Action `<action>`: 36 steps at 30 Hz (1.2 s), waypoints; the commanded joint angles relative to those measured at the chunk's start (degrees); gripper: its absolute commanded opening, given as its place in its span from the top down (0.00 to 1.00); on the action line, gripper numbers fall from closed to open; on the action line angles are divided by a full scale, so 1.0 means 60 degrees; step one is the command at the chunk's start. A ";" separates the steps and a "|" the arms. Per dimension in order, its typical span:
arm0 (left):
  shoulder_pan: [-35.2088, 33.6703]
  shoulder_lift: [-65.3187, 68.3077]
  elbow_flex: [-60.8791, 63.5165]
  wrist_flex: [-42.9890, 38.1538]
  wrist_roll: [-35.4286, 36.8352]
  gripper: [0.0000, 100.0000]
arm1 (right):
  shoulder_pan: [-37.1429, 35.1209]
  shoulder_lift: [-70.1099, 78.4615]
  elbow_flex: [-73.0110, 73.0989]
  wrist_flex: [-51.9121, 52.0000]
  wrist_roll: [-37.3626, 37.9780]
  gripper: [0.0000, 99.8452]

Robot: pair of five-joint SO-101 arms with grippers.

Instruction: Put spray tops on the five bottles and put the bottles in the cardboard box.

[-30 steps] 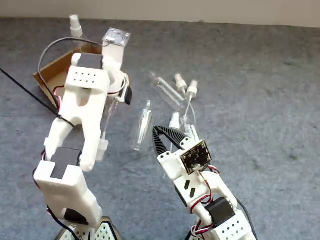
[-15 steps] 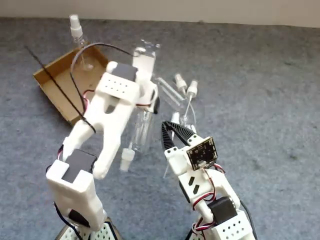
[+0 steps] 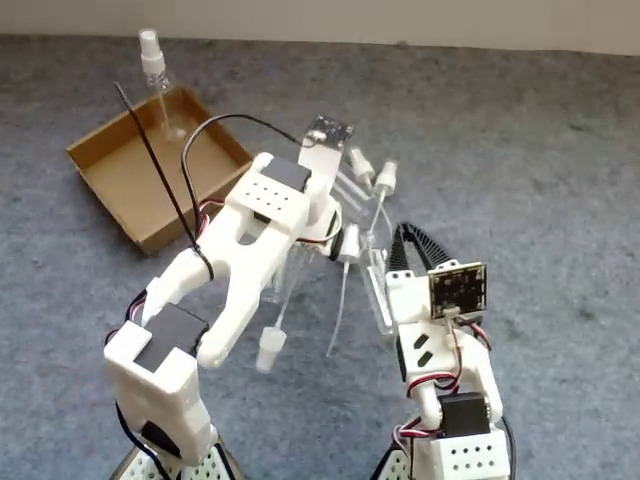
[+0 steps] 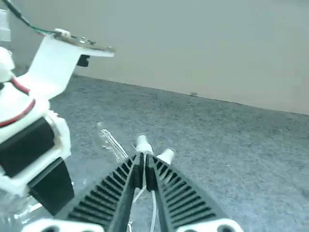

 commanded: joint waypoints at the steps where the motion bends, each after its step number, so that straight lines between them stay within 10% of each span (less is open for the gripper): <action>1: 0.0125 -0.0608 0.0154 -0.0205 0.0073 0.92 | 0.0271 -0.0183 0.1238 0.0081 0.0029 0.99; 14: 0.0139 -0.0623 0.0300 -0.0132 0.0117 0.73 | 0.0271 -0.0168 0.1238 0.0608 0.0029 0.99; 36: -0.0007 -0.0916 -0.1238 0.0674 -0.0044 0.73 | 0.0227 -0.0168 0.1238 0.1018 0.0029 0.99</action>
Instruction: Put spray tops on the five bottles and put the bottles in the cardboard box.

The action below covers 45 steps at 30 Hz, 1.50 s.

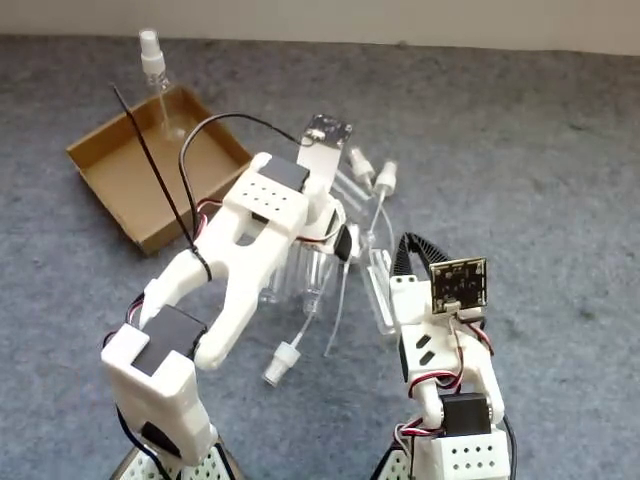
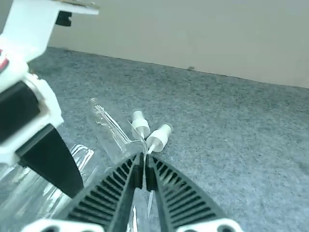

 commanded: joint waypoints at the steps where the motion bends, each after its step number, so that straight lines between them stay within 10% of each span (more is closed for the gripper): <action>1: 0.0007 -0.0886 -0.1165 0.0923 -0.0293 0.73 | 0.0066 -0.0168 0.1238 0.0051 0.0029 0.99; 25: -0.2733 -0.3377 -0.0154 0.3766 -0.3590 0.73 | -0.1341 -0.0066 -0.3421 0.5927 0.0059 0.98; 45: -0.3099 -0.3363 0.0549 0.3722 -0.4015 0.73 | -0.1429 0.3700 -0.3890 0.4037 0.0073 0.98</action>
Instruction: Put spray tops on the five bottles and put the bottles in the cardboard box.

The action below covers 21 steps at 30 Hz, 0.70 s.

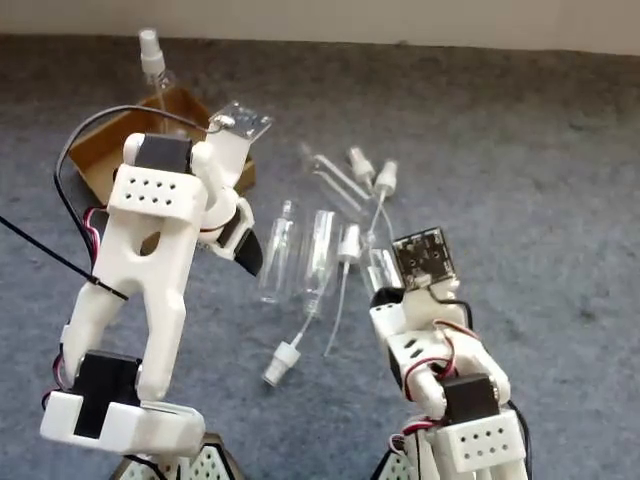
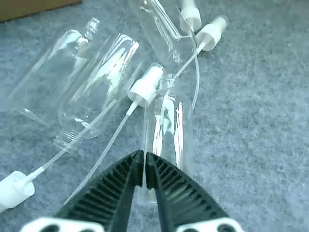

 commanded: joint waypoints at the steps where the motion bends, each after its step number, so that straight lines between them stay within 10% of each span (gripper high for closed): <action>1: -0.0007 -0.0447 -0.0066 0.0000 -0.0103 0.73 | -0.0081 0.0462 -0.0725 -0.0769 0.0073 0.98; 21: 0.1267 0.2132 0.1414 -0.5978 0.0000 0.73 | -0.0007 0.0608 -0.0286 -0.0857 0.0073 0.98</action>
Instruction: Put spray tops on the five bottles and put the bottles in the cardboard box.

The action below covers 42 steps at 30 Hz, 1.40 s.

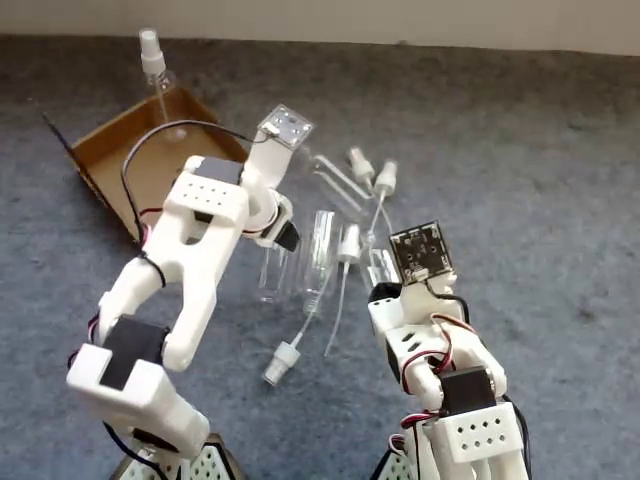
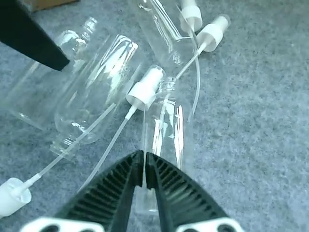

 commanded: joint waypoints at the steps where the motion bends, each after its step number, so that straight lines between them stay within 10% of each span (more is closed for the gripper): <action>1: 0.0271 0.0271 -0.0095 -0.0498 0.0249 0.73 | -0.0007 0.0066 -0.0271 -0.0286 0.0073 0.98; 20: 0.0227 0.2835 -0.0842 -0.1700 0.1568 0.73 | 0.0725 0.0066 0.0901 -0.1516 0.0073 0.98; 42: 0.0212 0.3201 -0.3465 0.2505 0.1538 0.73 | 0.0755 0.0066 0.0945 -0.1516 0.0088 0.98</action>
